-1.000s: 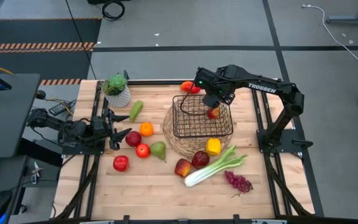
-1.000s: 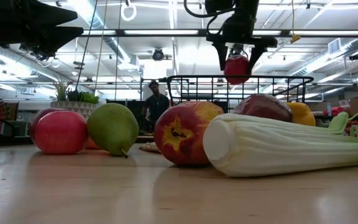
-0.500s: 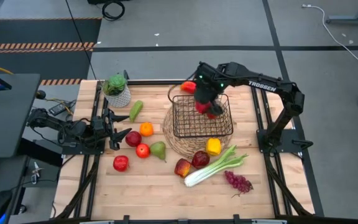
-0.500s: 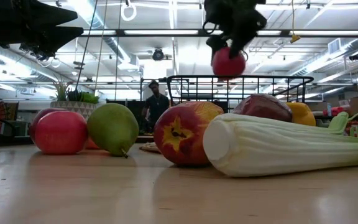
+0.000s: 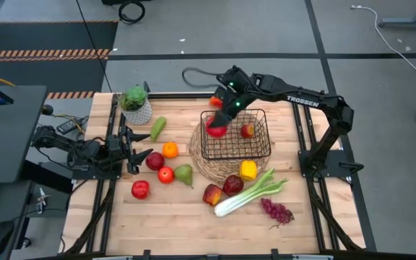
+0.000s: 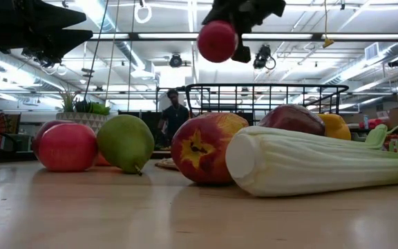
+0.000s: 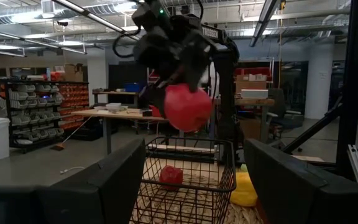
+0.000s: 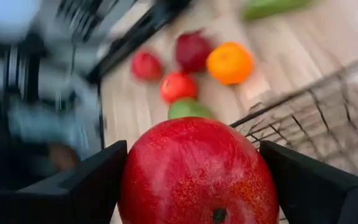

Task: Build produce basket
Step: Put the red apple into the black wire basket

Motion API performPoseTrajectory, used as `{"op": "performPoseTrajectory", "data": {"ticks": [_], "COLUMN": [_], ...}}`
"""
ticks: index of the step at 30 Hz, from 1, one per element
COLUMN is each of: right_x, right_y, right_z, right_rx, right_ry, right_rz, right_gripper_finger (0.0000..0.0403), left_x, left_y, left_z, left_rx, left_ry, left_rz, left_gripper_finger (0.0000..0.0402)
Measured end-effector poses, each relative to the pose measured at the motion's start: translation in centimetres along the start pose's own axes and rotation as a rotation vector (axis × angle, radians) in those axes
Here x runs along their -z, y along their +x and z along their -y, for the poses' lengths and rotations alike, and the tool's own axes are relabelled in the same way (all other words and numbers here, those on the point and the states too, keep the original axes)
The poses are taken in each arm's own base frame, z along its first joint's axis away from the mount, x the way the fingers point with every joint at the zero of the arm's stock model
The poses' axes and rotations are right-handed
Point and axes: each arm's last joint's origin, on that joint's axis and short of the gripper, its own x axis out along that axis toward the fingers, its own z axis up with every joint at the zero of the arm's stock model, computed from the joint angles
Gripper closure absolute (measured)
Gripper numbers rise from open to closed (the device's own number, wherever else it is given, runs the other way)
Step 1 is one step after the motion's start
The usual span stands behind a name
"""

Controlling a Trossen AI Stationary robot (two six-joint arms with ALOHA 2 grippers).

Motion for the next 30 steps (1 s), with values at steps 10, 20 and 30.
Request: {"op": "performPoseTrajectory", "data": {"ticks": [10, 20, 30], "right_x": [-1.1, -1.3, -1.3], "right_y": [-0.4, -0.3, -0.3], "right_z": [0.1, -0.1, -0.1], "right_rx": [-0.009, -0.039, 0.001], "right_ry": [0.307, 0.587, 0.596], "right_rz": [0.101, 0.126, 0.167], "right_gripper_finger": [0.0039, 0.0039, 0.0039], "left_x": [0.0, 0.0, 0.0], "left_y": [0.0, 0.0, 0.0], "left_z": [0.0, 0.0, 0.0], "left_rx": [0.000, 0.000, 0.000], "left_ry": [0.000, 0.000, 0.000], "left_rz": [0.000, 0.001, 0.000], "left_gripper_finger": [0.0120, 0.0120, 0.0120]}}
